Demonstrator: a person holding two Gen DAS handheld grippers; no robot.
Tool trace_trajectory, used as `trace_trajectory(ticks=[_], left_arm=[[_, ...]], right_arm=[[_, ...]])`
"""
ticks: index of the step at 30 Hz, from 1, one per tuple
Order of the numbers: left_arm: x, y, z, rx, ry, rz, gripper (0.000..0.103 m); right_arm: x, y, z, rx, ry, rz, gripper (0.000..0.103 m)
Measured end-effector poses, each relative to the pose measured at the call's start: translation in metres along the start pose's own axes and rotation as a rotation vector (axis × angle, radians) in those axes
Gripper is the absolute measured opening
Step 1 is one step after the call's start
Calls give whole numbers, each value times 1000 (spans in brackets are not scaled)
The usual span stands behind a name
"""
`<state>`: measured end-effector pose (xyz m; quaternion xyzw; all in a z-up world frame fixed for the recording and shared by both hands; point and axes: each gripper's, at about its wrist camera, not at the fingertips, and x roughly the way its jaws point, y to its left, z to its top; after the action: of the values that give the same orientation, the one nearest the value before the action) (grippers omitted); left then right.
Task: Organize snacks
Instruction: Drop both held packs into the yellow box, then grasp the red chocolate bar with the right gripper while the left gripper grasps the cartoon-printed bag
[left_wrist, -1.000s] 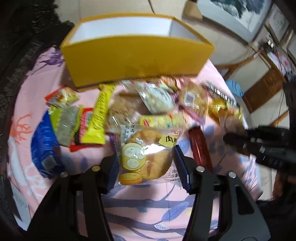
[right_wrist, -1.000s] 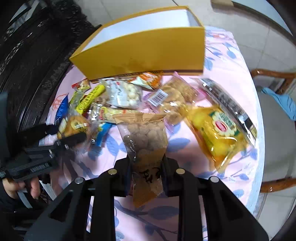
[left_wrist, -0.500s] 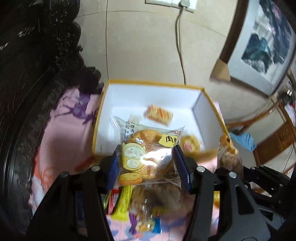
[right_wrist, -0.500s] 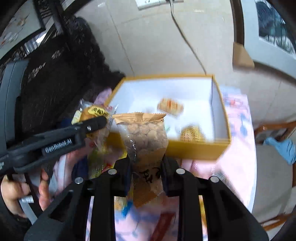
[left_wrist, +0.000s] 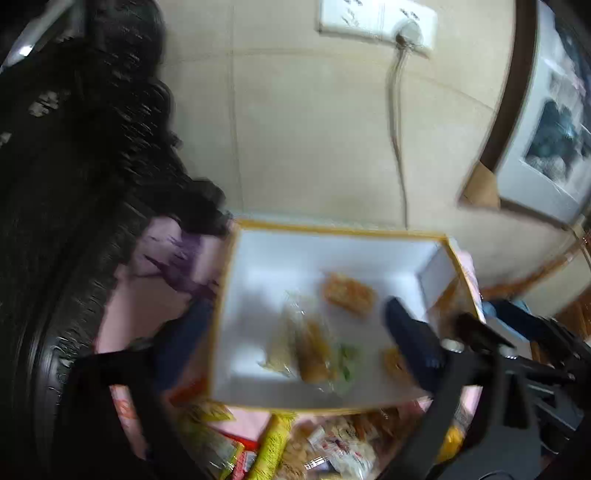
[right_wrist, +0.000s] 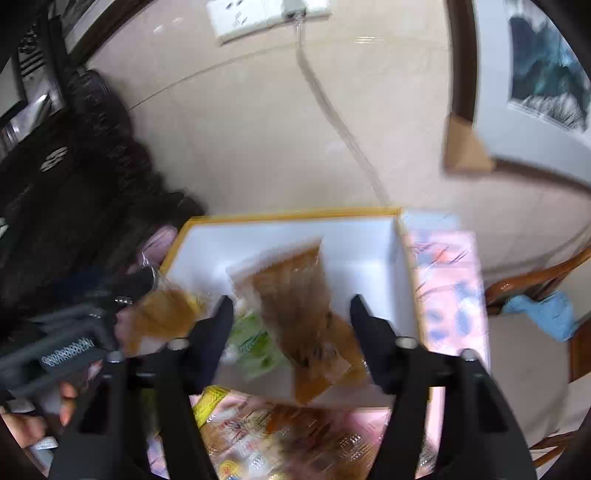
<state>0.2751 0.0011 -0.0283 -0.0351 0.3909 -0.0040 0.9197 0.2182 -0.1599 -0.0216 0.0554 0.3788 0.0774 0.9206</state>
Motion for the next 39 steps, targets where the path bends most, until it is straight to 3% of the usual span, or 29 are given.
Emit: trace_trajectory(ticks=[5,8,11,15,18,22,26,29,32,34,39], left_arm=[[-6,15,-5,-17,11,-21,101],[-15,22,-29,-8,33,-27,101],[-28,30,-74,7,52,-32,101],[-37,40,-143,5,131,-36,101],[-39,48,-188,-2,210,-41,101],[-38,58,-228,16,312,-10,101],[-45,67,-240,5,325,6,101],[-46,70,-247,2,336,3,101],[-41,60,-252,28,344,4,101],[-33,53,-255,42,348,1,101],[-15,33,-260,78,348,-28,101]], right_arm=[[-10,-3,-4,-28,19,38,68],[-18,-7,-31,5,97,68,68],[-24,-14,-93,23,206,57,68],[-21,-26,-199,43,433,80,68],[-19,-31,-242,84,527,80,67],[-20,-29,-247,104,514,90,67],[-13,-16,-259,71,530,80,67],[-1,-5,-271,0,550,0,52],[2,15,-279,-106,487,-52,29],[3,22,-285,-140,467,-74,27],[-2,8,-299,-67,477,-62,25]])
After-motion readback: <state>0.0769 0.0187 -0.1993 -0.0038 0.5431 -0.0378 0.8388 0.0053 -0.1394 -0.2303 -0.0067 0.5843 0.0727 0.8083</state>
